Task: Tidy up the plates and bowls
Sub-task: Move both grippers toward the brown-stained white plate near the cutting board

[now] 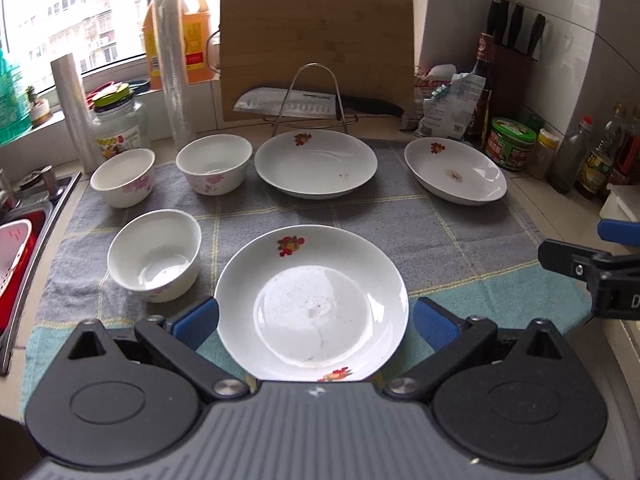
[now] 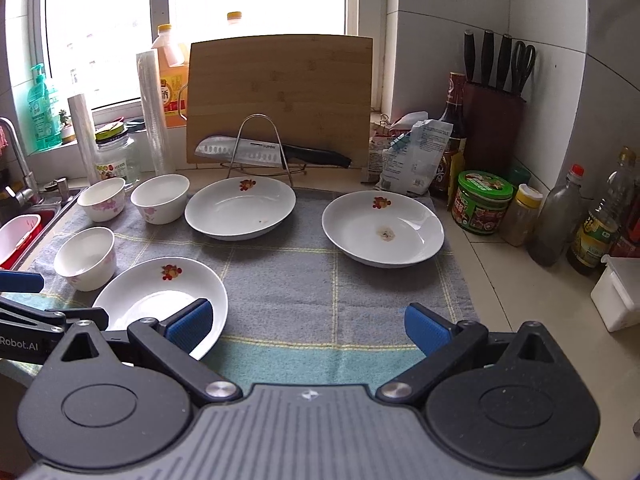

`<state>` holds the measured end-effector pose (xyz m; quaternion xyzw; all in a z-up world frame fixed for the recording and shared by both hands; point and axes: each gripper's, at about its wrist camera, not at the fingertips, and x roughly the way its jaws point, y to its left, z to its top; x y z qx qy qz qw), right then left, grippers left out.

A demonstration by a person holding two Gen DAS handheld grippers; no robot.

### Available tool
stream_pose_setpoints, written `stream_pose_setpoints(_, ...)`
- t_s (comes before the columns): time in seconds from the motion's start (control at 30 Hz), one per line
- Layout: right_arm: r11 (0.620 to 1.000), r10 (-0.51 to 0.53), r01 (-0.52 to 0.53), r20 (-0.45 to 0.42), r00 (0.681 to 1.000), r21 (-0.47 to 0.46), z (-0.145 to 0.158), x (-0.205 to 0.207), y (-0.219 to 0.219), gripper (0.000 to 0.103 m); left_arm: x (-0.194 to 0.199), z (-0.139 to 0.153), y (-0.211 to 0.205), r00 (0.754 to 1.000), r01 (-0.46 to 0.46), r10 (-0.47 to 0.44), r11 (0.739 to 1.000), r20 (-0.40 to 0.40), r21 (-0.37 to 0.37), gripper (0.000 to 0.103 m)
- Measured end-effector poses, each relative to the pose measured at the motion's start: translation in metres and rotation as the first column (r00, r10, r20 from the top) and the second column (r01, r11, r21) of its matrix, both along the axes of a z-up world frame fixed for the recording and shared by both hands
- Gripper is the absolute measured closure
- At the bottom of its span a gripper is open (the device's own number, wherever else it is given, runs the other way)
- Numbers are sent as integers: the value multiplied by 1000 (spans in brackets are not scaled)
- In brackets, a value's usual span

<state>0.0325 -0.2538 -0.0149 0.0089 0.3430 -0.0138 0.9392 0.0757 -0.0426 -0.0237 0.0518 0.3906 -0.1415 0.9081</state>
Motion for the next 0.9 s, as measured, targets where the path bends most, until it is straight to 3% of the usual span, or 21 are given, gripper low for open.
stream_pose_setpoints(0.13, 1000, -26, 26, -9, 1000, 2, -7, 19, -13, 0, 27, -3, -9, 998, 69, -69, 997, -11, -18, 1)
stream_pose_setpoints(0.33, 997, -81, 80, -52, 995, -13, -21, 48, -30, 0, 71, -2, -21, 984, 176, -176, 984, -3, 18, 1)
stream_pose_setpoints(0.57, 988, -151, 147, -79, 985, -54, -33, 62, -45, 0, 112, -5, -41, 946, 318, -318, 948, -57, -6, 1)
stream_pose_setpoints(0.9, 991, -120, 111, -129, 984, -70, -59, 79, -79, 0, 136, -9, -89, 924, 374, -372, 928, -85, 5, 1)
